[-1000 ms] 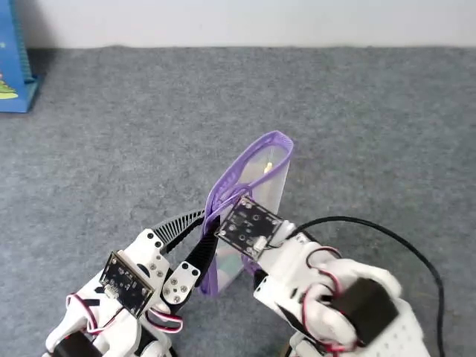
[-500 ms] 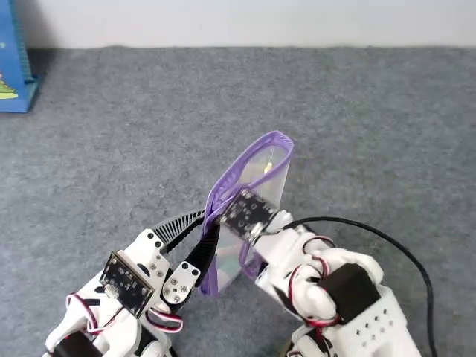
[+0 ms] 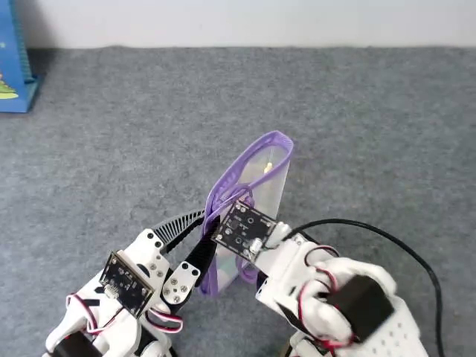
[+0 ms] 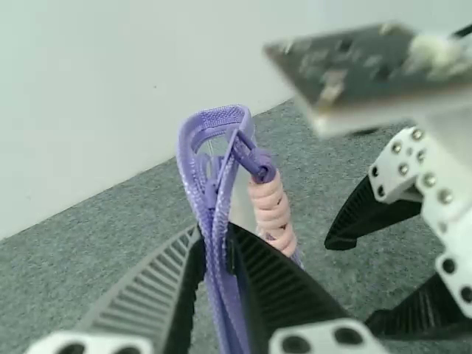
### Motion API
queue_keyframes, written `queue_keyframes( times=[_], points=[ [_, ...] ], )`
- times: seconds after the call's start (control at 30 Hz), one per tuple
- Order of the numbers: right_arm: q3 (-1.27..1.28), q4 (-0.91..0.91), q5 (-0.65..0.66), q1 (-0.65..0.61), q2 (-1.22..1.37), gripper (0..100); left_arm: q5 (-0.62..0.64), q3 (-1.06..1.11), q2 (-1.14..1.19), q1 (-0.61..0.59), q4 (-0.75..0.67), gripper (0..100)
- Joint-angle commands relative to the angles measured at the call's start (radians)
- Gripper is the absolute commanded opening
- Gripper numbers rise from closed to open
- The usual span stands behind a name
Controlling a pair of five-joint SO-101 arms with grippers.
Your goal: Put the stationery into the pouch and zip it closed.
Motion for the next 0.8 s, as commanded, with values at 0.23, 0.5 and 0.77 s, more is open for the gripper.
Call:
queue_keyframes(
  times=[0.23,0.5,0.77],
  points=[
    [0.083,-0.093,-0.012,-0.008,0.007,25.3,-0.017,-0.038,-0.014,-0.014,-0.009,1],
    [0.092,-0.107,-0.029,-0.077,0.007,25.3,-0.017,-0.038,-0.014,-0.014,-0.009,1],
    [0.170,-0.203,-0.035,-0.087,0.016,25.3,-0.017,-0.038,-0.014,-0.014,-0.009,1]
  ],
)
